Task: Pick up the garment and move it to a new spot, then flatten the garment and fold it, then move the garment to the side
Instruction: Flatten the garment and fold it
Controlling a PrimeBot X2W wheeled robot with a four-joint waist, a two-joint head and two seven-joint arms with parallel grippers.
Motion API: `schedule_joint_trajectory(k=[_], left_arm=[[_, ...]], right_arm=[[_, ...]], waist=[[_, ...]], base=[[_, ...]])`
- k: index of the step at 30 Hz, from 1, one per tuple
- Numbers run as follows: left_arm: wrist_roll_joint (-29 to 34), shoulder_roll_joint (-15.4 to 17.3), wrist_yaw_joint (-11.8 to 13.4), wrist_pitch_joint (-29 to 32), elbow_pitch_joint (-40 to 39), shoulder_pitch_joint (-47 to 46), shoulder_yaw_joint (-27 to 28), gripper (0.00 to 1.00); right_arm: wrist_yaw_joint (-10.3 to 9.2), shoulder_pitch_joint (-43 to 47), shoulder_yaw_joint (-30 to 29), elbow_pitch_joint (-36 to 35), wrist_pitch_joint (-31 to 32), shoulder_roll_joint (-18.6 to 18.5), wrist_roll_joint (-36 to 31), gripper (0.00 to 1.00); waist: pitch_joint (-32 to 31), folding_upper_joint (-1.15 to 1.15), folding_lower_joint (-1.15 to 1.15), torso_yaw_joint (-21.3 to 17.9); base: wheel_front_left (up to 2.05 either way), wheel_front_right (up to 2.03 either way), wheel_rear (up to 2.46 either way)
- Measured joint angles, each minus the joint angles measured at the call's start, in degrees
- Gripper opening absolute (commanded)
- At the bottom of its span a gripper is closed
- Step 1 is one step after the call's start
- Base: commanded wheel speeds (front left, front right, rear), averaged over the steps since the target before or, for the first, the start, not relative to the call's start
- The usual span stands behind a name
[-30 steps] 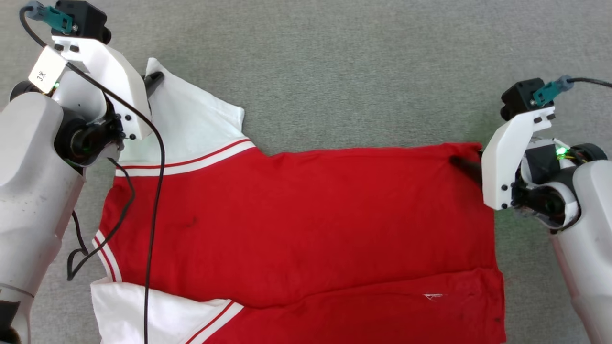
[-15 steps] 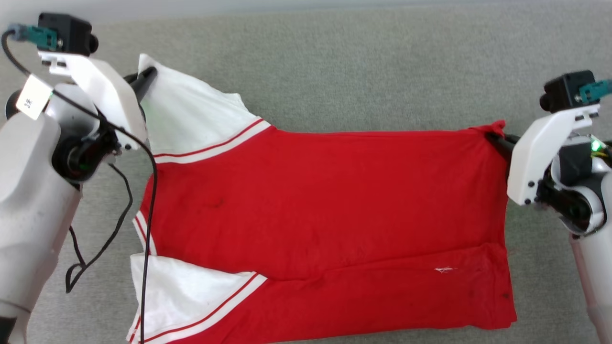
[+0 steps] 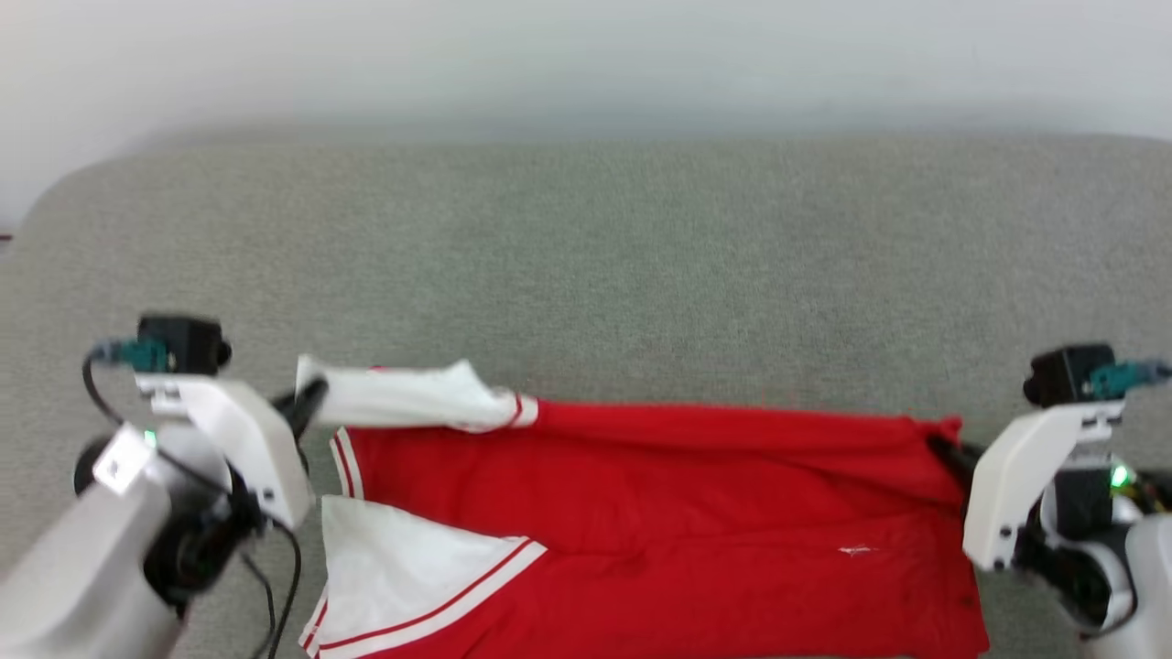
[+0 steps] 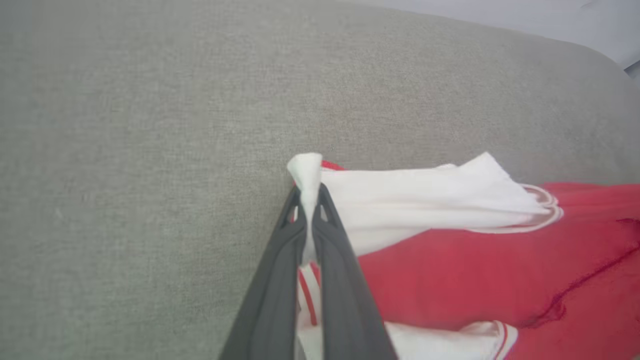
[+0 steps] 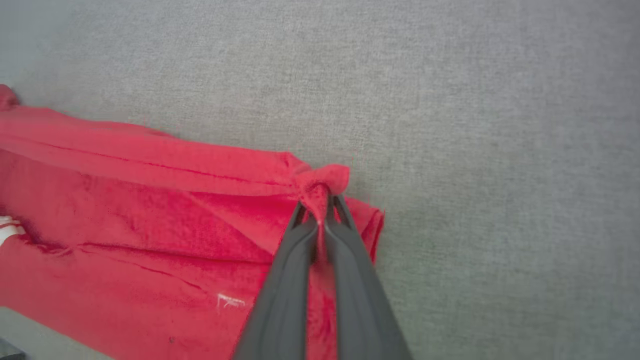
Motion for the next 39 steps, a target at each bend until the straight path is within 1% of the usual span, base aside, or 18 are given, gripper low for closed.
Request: schedule_joint_trajectory(k=[4, 8, 12, 13, 14, 15, 16, 19, 22, 25, 27, 28, 31, 34, 39], left_arm=[[-1.5, 1.4, 3.4, -0.7, -4.4, 7.8, 0.0, 0.0], [-3.6, 1.3, 5.9, -0.8, -7.6, 15.4, -0.7, 0.0], [-5.1, 0.3, 7.1, -1.9, -8.2, 19.7, -0.9, 0.0], [-5.2, -0.3, 7.2, -2.5, -8.2, 20.3, -0.9, 0.0], [-5.7, -0.9, 7.1, -2.6, -8.1, 20.7, -0.9, 0.12], [-5.9, -1.4, 7.0, -2.6, -7.9, 20.9, -1.3, 0.46], [-5.7, -1.9, 7.0, -3.0, -7.7, 21.1, -1.6, 1.0], [-4.6, -3.3, 6.4, -5.5, -6.8, 21.0, -1.6, 1.0], [-2.8, -4.3, 6.6, -8.4, -6.5, 20.0, -1.6, 1.0], [-0.9, -4.8, 7.4, -11.5, -7.7, 19.8, -1.4, 1.0], [0.9, -4.8, 8.6, -14.0, -8.8, 19.6, -1.0, 1.0], [1.4, -4.7, 9.0, -15.0, -9.5, 19.3, -0.8, 1.0], [3.9, -4.7, 11.3, -18.5, -11.6, 18.9, 0.1, 1.0], [6.6, -5.0, 13.4, -22.5, -13.9, 18.6, 0.8, 1.0], [12.1, -5.6, 16.5, -25.9, -18.1, 18.5, 2.1, 1.0]], right_arm=[[0.0, 5.0, -0.8, -0.5, -2.0, 1.2, 0.5, 0.0], [0.01, 9.5, -2.6, -0.4, -4.5, 2.2, 0.5, 0.0], [0.01, 12.5, -4.0, 0.3, -6.7, 3.4, 0.2, 0.0], [0.01, 13.2, -4.2, 0.4, -7.2, 3.7, 0.2, 0.42], [0.0, 13.9, -4.4, 0.5, -8.2, 4.0, 0.1, 1.0], [0.0, 14.4, -4.5, 0.5, -9.0, 4.4, 0.0, 1.0], [0.0, 14.9, -4.6, 0.6, -9.7, 4.8, 0.0, 1.0], [0.0, 16.0, -5.1, -0.5, -13.9, 5.9, -0.5, 1.0], [0.0, 17.0, -5.5, -2.3, -17.6, 6.9, -1.2, 1.0], [0.0, 17.4, -5.9, -4.5, -19.3, 7.6, -1.8, 1.0], [0.0, 17.3, -6.3, -6.1, -19.9, 7.6, -2.7, 1.0], [0.0, 17.2, -6.7, -6.7, -19.6, 7.6, -2.9, 1.0], [0.0, 16.8, -8.2, -7.8, -17.4, 7.3, -3.4, 1.0], [0.0, 16.4, -10.2, -7.9, -13.9, 6.0, -3.9, 1.0], [0.0, 15.1, -10.8, -8.4, -8.1, 3.7, -4.6, 1.0]], waist=[[-2.4, 0.0, 0.0, 0.8], [-4.1, 0.0, 0.0, 1.6], [-4.8, 0.0, 0.0, 2.0], [-4.8, 0.0, 0.0, 2.1], [-4.9, 0.0, -0.01, 2.2], [-4.9, 0.0, 0.0, 2.2], [-4.9, 0.0, 0.0, 2.3], [-5.0, 0.0, 0.0, 2.5], [-5.4, 0.0, 0.0, 2.5], [-6.0, 0.0, 0.0, 2.2], [-6.3, 0.0, 0.0, 1.8], [-6.4, 0.0, 0.0, 1.7], [-6.9, 0.0, 0.0, 1.4], [-7.2, 0.0, 0.0, 1.5], [-6.9, 0.0, 0.0, 1.7]], base=[[0.0, 0.0, 0.0], [0.0, 0.0, 0.0], [0.0, 0.0, 0.0], [0.0, 0.0, 0.0], [0.0, 0.0, 0.0], [0.0, 0.0, 0.0], [0.0, 0.0, 0.0], [0.0, 0.0, 0.0], [0.0, 0.0, 0.0], [0.0, 0.0, 0.0], [0.0, 0.0, 0.0], [0.0, 0.0, 0.0], [0.0, 0.0, 0.0], [0.0, 0.0, 0.0], [0.0, 0.0, 0.0]])
